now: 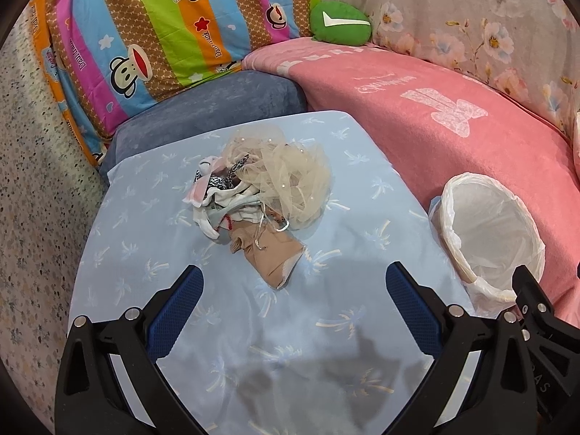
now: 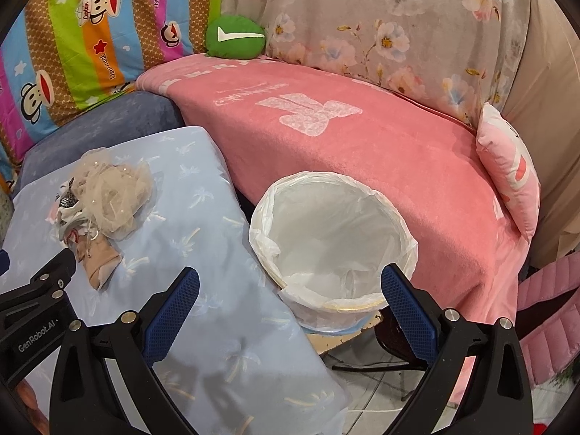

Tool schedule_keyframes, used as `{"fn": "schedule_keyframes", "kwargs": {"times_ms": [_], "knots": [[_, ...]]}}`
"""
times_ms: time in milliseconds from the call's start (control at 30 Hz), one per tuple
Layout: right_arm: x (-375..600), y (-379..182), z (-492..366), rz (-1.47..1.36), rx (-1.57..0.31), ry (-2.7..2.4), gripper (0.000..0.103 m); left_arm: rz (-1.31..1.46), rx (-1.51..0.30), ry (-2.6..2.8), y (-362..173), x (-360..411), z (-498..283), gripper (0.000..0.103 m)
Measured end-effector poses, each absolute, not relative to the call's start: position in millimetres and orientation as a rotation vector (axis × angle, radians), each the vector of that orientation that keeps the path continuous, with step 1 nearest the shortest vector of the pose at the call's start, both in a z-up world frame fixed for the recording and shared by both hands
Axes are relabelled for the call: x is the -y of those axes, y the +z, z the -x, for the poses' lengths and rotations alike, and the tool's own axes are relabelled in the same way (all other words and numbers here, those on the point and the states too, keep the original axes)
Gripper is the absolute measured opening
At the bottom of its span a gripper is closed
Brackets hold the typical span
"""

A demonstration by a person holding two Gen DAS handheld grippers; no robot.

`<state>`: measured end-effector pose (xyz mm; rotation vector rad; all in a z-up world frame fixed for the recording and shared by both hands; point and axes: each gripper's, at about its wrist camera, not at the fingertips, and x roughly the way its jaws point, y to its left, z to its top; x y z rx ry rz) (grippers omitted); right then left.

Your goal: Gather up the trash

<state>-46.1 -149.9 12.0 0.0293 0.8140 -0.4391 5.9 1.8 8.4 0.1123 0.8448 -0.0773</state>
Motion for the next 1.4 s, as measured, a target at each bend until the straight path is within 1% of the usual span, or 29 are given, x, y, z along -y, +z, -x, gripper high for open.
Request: {"fn": "schedule_keyframes", "kwargs": {"times_ms": [800,1033,1400], "knots": [[155.5,7.8,34.9,-0.081,-0.793,-0.442,0.097,-0.110,-0.856,-0.064,-0.9,-14.2,-18.3,0.096],[138.2,7.5,14.7,-0.070,-0.783,-0.389,0.097,-0.049,-0.902,-0.024,-16.2,-43.9,-39.9,0.096],[92.8,-0.7,-38.5,-0.083,-0.787,-0.230,0.097,0.029,-0.895,-0.048,-24.1,-87.4,-73.8,0.096]]}}
